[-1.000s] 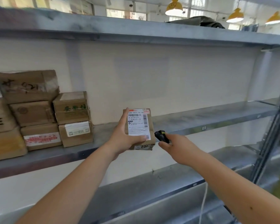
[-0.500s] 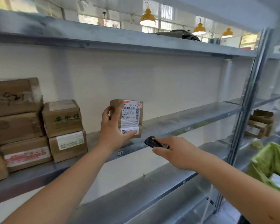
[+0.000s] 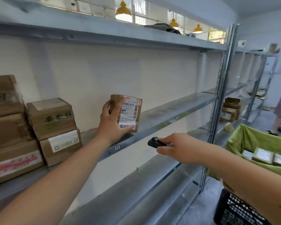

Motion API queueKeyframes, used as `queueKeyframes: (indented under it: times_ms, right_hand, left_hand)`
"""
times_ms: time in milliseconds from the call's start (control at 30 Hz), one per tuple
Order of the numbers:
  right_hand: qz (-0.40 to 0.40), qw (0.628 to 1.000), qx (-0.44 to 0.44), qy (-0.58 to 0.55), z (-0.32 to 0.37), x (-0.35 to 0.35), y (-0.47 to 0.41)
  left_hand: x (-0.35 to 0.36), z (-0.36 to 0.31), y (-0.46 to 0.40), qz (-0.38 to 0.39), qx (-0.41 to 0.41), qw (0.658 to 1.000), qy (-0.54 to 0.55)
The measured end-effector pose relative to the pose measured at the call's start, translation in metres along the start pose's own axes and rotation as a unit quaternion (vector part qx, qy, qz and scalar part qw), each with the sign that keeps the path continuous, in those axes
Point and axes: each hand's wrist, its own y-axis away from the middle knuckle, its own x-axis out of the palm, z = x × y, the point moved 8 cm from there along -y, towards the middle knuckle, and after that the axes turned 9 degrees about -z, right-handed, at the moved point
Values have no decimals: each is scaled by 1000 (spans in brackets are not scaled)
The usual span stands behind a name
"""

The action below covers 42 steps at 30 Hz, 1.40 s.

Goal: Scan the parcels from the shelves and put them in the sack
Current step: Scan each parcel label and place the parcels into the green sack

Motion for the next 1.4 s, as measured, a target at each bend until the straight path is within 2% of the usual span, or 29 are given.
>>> queueKeyframes:
  times_ms: [100, 267, 500, 733, 900, 1100, 1400]
  right_hand:
    - [-3, 1000, 14, -4, -2, 2, 6]
    - [-55, 996, 56, -47, -20, 2, 21]
    - [-126, 978, 144, -84, -82, 4, 67]
    - [-164, 935, 287, -127, -186, 31, 152]
    - [-164, 907, 376, -93, -266, 49, 206]
    - [-160, 887, 425, -86, -360, 63, 242]
    - [-147, 862, 464, -142, -478, 73, 246]
  left_hand:
    - [1, -2, 1, 5, 11, 1000, 7]
    - [14, -20, 10, 21, 7, 997, 80]
    - [74, -74, 41, 108, -25, 974, 198]
    - [179, -140, 110, 226, -27, 934, 275]
    - [263, -179, 178, 300, -12, 908, 291]
    - [359, -224, 224, 364, -47, 874, 319]
    - [465, -266, 238, 388, -125, 859, 311]
